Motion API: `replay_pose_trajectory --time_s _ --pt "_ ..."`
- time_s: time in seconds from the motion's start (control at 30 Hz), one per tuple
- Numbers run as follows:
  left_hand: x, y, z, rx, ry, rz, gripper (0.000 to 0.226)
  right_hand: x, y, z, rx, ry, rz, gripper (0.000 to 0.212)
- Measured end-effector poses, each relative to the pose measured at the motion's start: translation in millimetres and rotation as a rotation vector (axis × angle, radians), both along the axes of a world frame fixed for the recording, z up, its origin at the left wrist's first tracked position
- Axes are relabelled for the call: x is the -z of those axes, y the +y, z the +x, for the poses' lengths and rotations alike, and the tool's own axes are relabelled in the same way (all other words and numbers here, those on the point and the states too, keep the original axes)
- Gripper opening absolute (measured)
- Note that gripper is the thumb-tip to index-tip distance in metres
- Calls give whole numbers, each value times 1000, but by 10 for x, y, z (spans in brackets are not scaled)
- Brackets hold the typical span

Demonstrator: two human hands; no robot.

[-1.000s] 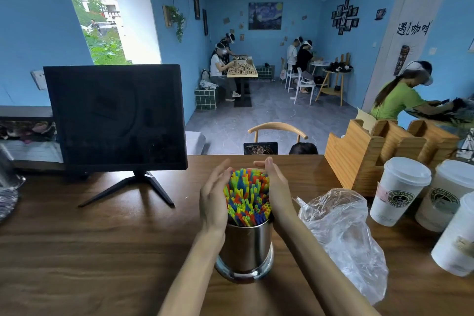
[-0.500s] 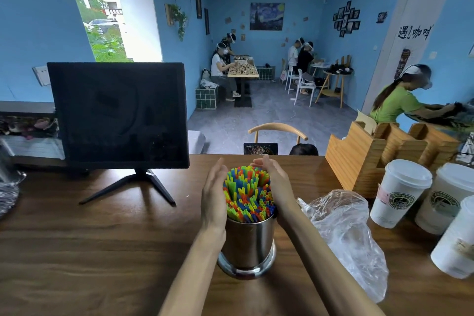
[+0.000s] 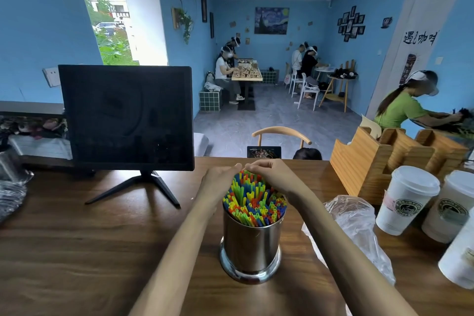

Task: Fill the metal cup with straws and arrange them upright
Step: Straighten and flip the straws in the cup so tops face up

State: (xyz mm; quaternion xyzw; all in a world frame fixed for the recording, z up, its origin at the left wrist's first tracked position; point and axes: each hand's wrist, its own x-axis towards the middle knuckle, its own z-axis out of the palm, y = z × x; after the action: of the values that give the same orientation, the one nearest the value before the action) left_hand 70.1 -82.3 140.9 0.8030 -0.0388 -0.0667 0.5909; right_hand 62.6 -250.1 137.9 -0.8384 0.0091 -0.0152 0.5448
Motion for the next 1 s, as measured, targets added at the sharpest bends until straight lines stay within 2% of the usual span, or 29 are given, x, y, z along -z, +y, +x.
replay_pose_trajectory --time_s 0.13,0.4,0.5,0.63,0.7,0.73,0.83,0.9,0.97,1.0 --pt "19 10 3 -21 -17 0 35 -68 4 31 -33 -22 -105 22" --pt "67 39 1 12 -4 -14 32 -177 -8 78 -55 -29 -147 23" --pt "76 42 8 13 -34 -49 31 -223 -4 93 -47 -106 -237 21" --pt "94 50 34 -104 -232 -89 27 -458 26 1 64 -419 -183 13" --pt "48 51 -8 -213 -341 -112 40 -618 52 -106 139 -581 -154 9" --pt "-9 54 -39 -226 -332 -141 48 -692 79 -169 176 -652 -135 10" --pt "-209 74 -108 -45 -80 -254 66 -825 172 -384 242 -883 -108 4" --pt "-303 102 -119 107 86 -309 72 -848 250 -533 219 -1056 -219 3" --pt "-365 87 -122 180 163 -371 67 -815 361 -628 177 -1194 -356 8" --pt "-389 66 -118 185 184 -415 57 -790 395 -654 155 -1244 -407 11"
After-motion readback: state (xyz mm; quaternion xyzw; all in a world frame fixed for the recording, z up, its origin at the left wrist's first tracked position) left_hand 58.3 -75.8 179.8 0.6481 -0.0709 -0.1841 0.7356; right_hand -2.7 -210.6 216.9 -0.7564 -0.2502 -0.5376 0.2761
